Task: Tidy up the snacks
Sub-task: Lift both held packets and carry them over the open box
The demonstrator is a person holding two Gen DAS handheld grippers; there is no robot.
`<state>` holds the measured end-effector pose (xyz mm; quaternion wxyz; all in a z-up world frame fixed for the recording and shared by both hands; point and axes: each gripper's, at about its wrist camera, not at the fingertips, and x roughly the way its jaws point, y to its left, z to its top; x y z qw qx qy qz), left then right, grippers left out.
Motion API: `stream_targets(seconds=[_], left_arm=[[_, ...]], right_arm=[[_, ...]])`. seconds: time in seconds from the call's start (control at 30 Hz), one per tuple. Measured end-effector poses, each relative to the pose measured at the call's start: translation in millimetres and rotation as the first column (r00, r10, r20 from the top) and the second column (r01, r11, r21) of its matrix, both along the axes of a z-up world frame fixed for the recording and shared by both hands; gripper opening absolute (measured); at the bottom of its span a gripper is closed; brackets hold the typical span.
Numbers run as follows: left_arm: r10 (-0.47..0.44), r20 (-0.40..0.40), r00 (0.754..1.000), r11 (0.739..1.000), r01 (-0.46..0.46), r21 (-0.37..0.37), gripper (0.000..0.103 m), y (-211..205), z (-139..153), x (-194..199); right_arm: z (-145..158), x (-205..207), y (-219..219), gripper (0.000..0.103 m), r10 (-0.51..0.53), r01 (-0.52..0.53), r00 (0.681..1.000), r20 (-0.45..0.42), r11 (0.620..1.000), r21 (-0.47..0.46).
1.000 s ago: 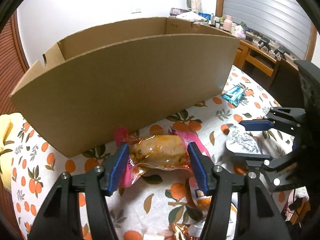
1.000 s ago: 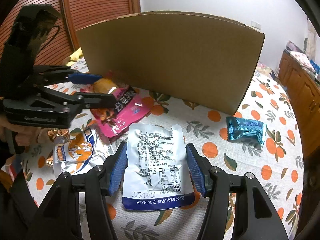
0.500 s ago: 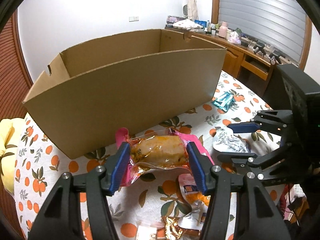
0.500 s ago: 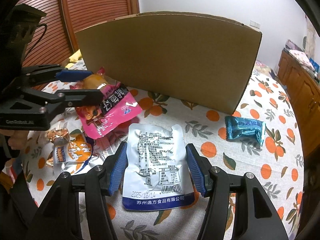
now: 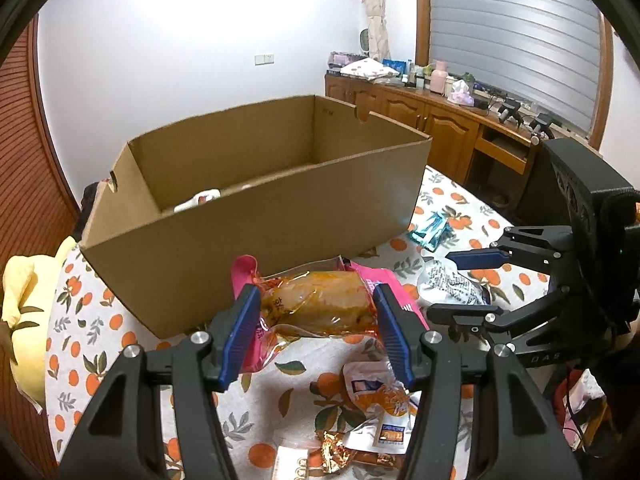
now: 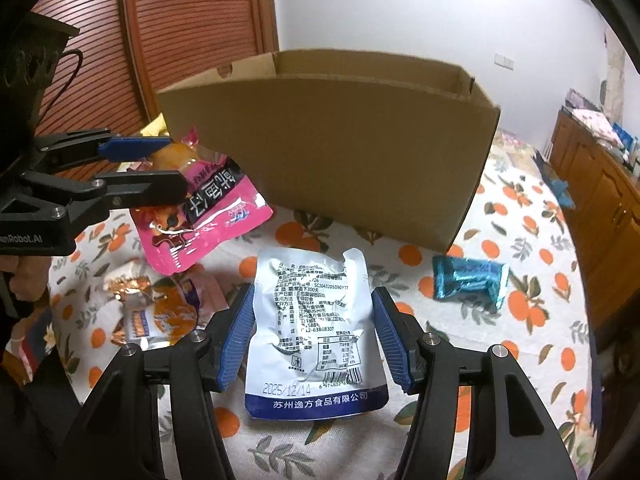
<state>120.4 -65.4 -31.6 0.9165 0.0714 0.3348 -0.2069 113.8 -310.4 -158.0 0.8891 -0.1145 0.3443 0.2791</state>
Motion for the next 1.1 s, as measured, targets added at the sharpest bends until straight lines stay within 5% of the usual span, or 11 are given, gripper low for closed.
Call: stream_targets(seconds=[0.6, 1.1], left_arm=[[0.004, 0.077, 0.997, 1.000, -0.002, -0.026, 0.057, 8.6, 37.3, -7.6], [0.069, 0.151, 0.986, 0.997, -0.065, -0.028, 0.057, 29.3, 72.4, 27.0]], right_arm=[[44.0, -8.2, 2.5, 0.060, 0.015, -0.017, 0.995, 0.095, 1.000, 0.017], [94.6, 12.6, 16.1, 0.060, 0.025, -0.027, 0.980, 0.195, 1.000, 0.010]])
